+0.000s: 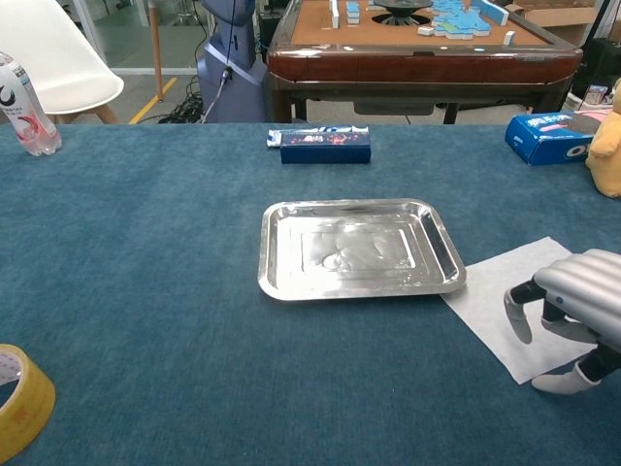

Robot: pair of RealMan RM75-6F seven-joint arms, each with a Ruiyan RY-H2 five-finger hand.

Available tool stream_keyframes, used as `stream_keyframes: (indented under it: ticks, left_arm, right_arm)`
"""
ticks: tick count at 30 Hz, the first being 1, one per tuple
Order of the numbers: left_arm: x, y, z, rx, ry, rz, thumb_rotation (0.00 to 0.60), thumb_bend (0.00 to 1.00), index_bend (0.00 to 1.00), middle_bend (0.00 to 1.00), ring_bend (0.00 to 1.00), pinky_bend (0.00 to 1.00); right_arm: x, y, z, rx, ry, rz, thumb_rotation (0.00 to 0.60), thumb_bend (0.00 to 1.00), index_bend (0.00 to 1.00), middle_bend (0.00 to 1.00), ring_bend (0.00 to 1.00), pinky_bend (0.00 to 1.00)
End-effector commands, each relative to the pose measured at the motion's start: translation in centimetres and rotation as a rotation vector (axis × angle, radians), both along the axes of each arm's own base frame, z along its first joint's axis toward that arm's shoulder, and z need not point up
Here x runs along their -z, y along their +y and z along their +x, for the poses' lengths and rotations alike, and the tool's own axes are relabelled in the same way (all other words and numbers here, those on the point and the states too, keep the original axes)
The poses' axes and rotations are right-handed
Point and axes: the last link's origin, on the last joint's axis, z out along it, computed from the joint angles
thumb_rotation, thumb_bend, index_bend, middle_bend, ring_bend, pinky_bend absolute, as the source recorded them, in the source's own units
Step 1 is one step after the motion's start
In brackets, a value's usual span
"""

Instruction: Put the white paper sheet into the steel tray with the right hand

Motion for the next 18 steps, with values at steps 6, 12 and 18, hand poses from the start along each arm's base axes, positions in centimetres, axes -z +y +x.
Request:
stream_keyframes:
  ticks: [6, 12, 18]
  left_arm:
    - [-0.05, -0.02, 0.01, 0.0, -0.002, 0.001, 0.6, 0.26, 0.11, 0.36, 0.29, 0.46]
    - [-0.09, -0.06, 0.01, -0.001, -0.003, 0.0, 0.6, 0.26, 0.11, 0.36, 0.29, 0.46]
    - [-0.1, -0.04, 0.0, -0.001, -0.003, 0.001, 0.6, 0.26, 0.11, 0.36, 0.29, 0.46]
  right_arm:
    - [0.3, -0.15, -0.03, 0.004, 0.004, 0.003, 0.6, 0.04, 0.56, 1.0, 1.0, 1.0]
    - [0.38, -0.25, -0.05, 0.005, 0.003, -0.002, 0.6, 0.14, 0.56, 1.0, 1.0, 1.0]
    - [0.45, -0.41, 0.01, 0.004, -0.003, -0.011, 0.6, 0.2, 0.56, 1.0, 1.0, 1.0]
